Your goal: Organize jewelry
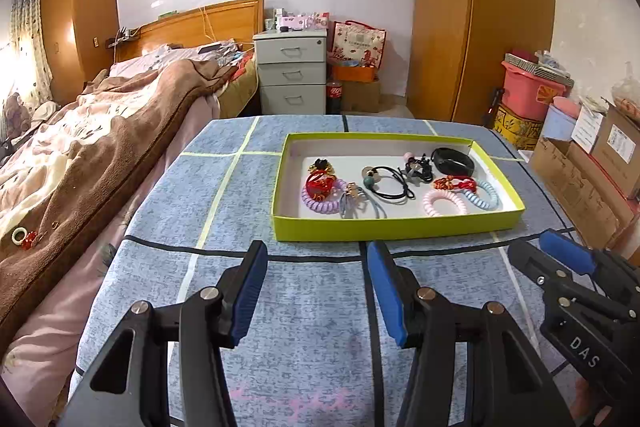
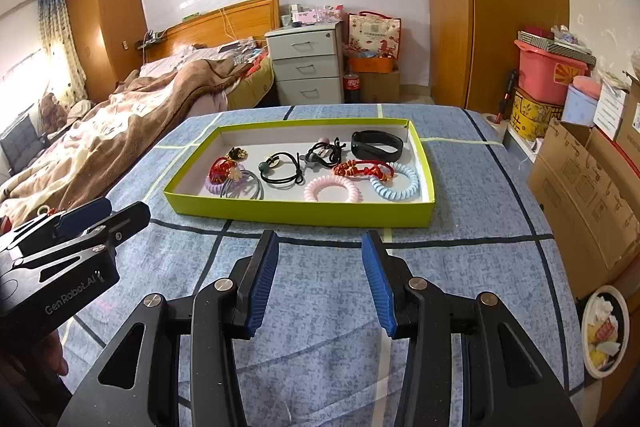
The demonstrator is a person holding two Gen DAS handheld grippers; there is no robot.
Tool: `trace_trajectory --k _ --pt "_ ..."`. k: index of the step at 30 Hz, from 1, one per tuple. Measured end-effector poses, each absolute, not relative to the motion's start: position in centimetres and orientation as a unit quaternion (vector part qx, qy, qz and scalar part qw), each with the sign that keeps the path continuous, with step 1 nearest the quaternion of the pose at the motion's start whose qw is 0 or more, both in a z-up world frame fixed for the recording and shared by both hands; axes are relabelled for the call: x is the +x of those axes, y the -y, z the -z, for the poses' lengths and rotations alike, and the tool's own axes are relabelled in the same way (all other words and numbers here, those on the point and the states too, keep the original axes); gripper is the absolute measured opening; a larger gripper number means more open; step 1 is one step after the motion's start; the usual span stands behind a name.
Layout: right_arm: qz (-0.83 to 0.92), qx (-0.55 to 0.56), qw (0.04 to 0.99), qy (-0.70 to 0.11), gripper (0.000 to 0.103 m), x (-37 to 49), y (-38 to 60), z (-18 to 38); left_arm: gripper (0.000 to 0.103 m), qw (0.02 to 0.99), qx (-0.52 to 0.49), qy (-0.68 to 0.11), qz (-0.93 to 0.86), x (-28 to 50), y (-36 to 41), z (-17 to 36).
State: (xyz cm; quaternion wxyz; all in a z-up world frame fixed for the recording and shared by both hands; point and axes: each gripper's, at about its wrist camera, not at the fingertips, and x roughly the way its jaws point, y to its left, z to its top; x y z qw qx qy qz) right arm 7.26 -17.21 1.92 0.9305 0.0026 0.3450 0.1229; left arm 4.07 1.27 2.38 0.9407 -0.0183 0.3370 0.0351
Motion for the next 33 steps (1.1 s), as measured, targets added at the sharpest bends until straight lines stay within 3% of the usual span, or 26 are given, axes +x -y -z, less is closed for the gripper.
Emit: trace_trajectory --k 33 --pt "-0.12 0.005 0.931 -0.344 0.044 6.84 17.14 -2.15 0.054 0.938 -0.02 -0.346 -0.031 3.82 -1.05 -2.26"
